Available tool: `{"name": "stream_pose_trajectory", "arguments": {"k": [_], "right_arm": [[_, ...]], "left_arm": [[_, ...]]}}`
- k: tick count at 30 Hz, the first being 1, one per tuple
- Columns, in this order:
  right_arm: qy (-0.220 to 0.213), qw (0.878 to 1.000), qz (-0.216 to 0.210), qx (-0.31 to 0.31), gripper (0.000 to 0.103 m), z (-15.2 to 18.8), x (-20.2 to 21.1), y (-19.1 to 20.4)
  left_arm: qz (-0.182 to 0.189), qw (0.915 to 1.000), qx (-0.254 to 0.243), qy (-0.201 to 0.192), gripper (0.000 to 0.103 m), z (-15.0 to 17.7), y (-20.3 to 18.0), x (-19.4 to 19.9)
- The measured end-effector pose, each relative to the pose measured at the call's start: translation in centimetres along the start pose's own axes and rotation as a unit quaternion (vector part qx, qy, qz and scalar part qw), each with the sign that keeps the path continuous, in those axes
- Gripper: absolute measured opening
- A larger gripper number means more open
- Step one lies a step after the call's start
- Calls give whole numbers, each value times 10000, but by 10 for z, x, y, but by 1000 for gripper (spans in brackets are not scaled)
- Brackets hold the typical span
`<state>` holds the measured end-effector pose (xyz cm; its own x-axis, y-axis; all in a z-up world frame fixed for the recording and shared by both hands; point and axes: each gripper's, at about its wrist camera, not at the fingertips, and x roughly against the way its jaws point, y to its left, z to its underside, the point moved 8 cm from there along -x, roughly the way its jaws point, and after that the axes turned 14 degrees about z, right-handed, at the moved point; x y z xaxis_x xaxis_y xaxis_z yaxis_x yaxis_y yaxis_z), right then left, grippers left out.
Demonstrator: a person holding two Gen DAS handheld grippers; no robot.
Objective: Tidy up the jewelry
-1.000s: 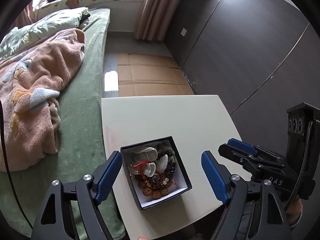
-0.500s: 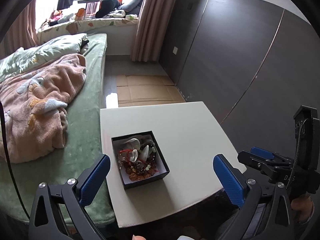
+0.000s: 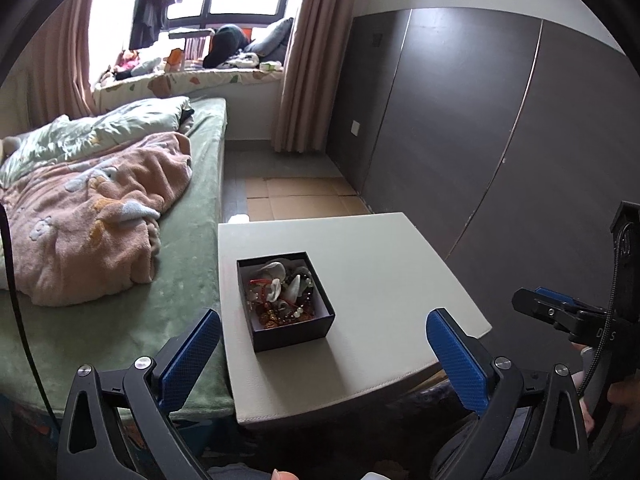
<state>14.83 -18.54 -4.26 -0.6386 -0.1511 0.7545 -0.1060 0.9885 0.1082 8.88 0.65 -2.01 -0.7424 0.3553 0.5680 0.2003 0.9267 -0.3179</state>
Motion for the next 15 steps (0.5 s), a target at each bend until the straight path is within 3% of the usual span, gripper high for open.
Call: {"name": "stream_pose_trajectory", "arguments": {"k": [15], "right_arm": [[-201,9986,253,413,103,37,21,2]], "left_arm": [[-314,9988,-378,-87,103,33,-8,8]]}}
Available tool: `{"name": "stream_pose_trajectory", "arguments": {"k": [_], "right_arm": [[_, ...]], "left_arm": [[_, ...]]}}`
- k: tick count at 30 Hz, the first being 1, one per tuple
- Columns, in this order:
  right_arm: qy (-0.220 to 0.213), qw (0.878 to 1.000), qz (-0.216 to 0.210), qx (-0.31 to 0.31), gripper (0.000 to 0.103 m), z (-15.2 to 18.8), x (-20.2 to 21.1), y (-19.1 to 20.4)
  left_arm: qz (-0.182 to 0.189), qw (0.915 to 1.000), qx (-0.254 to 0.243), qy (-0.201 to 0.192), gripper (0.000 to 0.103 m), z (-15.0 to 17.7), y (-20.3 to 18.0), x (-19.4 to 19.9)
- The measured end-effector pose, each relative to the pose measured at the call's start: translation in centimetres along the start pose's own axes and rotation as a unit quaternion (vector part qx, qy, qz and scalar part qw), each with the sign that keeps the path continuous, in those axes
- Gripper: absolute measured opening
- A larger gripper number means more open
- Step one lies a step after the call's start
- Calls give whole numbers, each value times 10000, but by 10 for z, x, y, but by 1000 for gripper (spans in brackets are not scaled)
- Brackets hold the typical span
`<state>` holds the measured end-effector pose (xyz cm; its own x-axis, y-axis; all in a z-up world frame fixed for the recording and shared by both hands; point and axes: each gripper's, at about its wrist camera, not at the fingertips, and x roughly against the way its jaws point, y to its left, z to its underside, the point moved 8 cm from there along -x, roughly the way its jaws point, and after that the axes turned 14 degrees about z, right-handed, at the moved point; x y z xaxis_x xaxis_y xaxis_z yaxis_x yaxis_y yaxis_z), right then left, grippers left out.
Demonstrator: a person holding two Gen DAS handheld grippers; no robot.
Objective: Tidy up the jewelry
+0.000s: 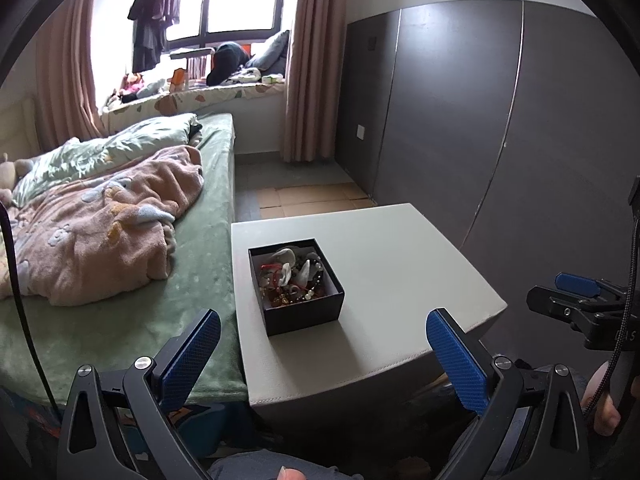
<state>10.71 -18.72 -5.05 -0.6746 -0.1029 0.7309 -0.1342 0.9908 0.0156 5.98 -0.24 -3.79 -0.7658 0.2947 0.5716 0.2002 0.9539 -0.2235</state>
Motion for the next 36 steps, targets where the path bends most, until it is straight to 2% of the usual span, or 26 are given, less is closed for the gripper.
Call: {"name": "stream_pose_trajectory", "arguments": {"k": [3,7,10,14,21,28,36], "right_arm": [[-3,10000,-53,-33,103,4,1,0],[-22,9998,-149,-149,103,6,0,-2],[-70,9999,-29,-139,103,7,0,-3],[-133,9998,108,-43,103,7,2,1],[-203,9993,309,110,103,7,4,3],[-160,9996,240,11,103,8,5,-1],[-148,9996,227,-54,103,9,4,-4]], "left_arm": [[0,9999,63,-133,103,-1,2,6],[-232,9992,128,-293,103,2,6,12],[-298,9985,85,-450,103,0,5,16],[-298,9991,102,-290,103,2,6,9],[-230,9991,149,-327,103,4,7,11],[-150,9986,354,-377,103,4,13,12],[-153,9988,313,-333,103,4,12,10]]}}
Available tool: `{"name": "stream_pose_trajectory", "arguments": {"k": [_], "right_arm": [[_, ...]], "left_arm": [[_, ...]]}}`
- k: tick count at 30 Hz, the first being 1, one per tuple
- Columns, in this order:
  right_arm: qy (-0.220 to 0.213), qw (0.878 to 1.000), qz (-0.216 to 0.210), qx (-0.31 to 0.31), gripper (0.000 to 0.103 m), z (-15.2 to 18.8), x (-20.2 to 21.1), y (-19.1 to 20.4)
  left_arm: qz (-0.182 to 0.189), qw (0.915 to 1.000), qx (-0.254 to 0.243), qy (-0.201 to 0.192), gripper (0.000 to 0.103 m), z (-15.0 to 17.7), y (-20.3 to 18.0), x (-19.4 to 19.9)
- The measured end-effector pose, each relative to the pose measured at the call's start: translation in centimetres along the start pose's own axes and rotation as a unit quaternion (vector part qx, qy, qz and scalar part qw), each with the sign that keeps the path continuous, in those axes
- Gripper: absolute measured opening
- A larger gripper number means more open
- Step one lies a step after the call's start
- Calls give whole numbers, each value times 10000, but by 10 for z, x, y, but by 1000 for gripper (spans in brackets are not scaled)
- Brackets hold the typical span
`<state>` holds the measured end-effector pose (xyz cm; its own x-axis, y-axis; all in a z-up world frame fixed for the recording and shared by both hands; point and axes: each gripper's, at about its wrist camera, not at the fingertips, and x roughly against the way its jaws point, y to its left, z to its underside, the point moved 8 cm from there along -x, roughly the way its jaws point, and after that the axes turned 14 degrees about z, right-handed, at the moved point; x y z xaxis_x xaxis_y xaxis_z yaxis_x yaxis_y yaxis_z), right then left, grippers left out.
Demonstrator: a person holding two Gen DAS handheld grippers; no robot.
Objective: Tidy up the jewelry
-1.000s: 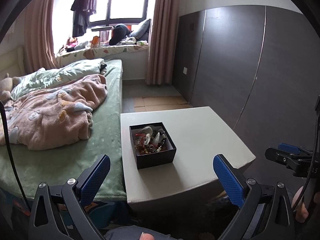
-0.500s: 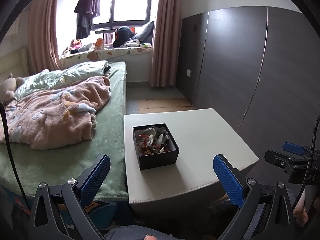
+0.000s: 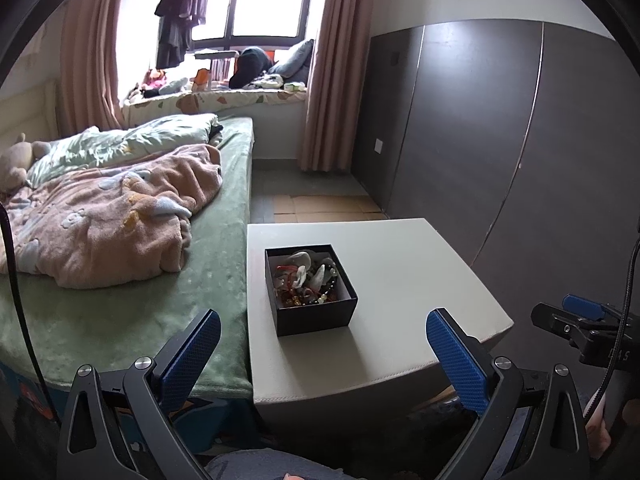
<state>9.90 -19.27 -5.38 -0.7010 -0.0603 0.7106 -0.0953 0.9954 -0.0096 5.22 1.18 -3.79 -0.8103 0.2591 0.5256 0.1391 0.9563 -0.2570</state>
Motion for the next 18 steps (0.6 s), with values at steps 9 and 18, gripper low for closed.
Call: {"name": "stream_pose_trajectory", "arguments": {"k": [9,18], "right_arm": [[42,10000,14,-24,103,-1,0,-2],[50,10000,5,-42,103,-1,0,-3]], "left_arm": [[-37,10000,-56,20,103,0,-1,-1],[-71,9999,-123,9,103,1,-4,0]]}}
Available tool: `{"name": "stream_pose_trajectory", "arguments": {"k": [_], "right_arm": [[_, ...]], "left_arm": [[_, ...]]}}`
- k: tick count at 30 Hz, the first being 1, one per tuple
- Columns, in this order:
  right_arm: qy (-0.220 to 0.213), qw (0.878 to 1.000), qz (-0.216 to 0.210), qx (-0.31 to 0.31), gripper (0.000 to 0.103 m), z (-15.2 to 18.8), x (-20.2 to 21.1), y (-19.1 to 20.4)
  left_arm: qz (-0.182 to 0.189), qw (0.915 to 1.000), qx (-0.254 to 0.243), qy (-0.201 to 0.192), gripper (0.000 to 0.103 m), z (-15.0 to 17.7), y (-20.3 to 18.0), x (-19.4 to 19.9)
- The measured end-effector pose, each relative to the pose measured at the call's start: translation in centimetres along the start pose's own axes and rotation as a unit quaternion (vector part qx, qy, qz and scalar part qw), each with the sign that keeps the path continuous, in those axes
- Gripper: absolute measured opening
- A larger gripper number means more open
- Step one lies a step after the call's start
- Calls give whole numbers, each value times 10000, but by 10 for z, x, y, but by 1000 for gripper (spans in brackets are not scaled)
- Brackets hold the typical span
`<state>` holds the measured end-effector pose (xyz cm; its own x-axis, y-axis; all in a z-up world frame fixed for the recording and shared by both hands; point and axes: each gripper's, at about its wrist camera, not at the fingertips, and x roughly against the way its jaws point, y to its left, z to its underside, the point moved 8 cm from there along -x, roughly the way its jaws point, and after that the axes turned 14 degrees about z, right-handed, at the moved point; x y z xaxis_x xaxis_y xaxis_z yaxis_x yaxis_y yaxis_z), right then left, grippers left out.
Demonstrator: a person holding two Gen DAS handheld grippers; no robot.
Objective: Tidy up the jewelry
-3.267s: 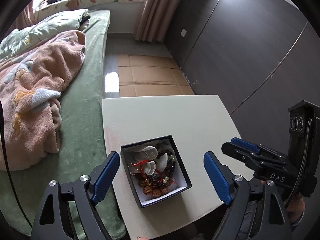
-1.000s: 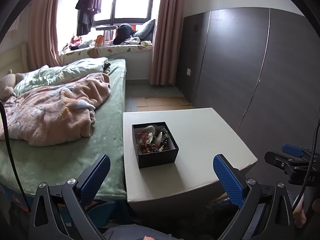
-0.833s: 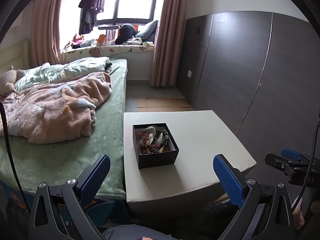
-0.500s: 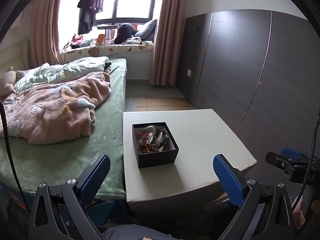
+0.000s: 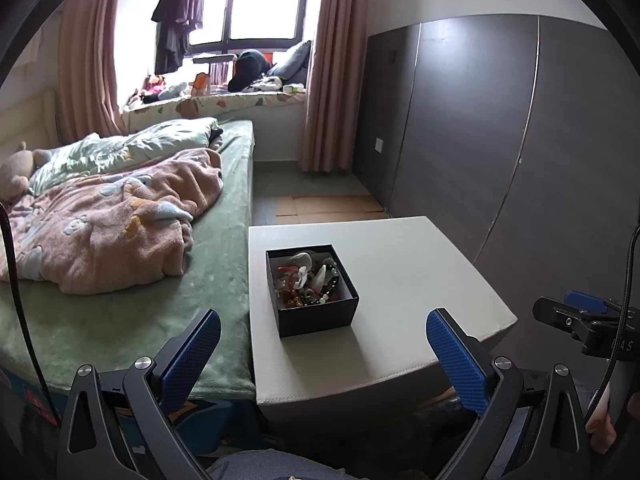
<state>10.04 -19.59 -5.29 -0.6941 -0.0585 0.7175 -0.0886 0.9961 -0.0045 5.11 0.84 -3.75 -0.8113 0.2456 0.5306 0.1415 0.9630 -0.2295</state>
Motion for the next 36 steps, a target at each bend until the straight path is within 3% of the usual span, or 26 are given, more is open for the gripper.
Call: {"name": "stream_pose_trajectory", "arguments": {"k": [36], "right_arm": [[46,9999,-26,-89,103,1,2,5]], "left_arm": [[-68,10000,-18,12,103,-1,3,1]]}}
